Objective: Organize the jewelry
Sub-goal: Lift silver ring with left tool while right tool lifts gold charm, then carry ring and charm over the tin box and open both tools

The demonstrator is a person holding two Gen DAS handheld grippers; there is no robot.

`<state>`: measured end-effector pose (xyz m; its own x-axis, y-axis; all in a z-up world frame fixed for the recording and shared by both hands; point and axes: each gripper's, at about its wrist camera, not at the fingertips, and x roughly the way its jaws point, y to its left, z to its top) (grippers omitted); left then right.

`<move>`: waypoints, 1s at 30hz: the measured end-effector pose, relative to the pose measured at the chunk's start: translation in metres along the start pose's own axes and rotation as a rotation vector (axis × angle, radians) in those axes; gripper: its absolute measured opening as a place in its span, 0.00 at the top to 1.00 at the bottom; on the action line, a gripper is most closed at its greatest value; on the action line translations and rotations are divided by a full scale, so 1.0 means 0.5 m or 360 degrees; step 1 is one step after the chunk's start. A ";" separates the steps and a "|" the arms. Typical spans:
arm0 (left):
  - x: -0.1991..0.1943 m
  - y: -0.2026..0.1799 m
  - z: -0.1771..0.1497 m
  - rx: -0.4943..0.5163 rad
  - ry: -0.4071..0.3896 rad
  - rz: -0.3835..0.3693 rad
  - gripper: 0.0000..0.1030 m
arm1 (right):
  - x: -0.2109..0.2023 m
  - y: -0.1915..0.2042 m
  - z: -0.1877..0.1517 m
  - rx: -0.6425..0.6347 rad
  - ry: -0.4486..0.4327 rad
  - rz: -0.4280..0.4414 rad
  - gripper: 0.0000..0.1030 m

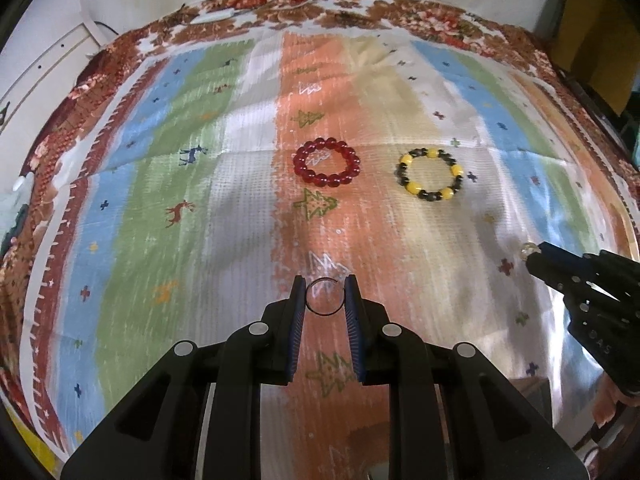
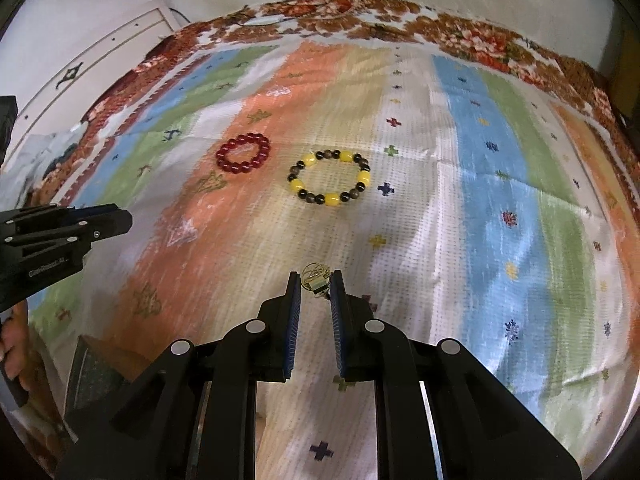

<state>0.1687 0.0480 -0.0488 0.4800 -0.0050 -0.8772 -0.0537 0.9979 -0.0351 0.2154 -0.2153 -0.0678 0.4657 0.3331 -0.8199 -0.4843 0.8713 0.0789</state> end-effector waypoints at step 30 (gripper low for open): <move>-0.150 -0.072 -0.153 0.0184 -0.0365 0.0102 0.81 | -0.153 0.072 -0.107 -0.0093 -0.0350 0.0073 0.85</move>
<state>0.0679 0.0077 -0.0184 0.6655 0.0601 -0.7440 0.0038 0.9965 0.0838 0.1228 -0.2288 -0.0327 0.5895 0.4478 -0.6723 -0.5478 0.8333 0.0746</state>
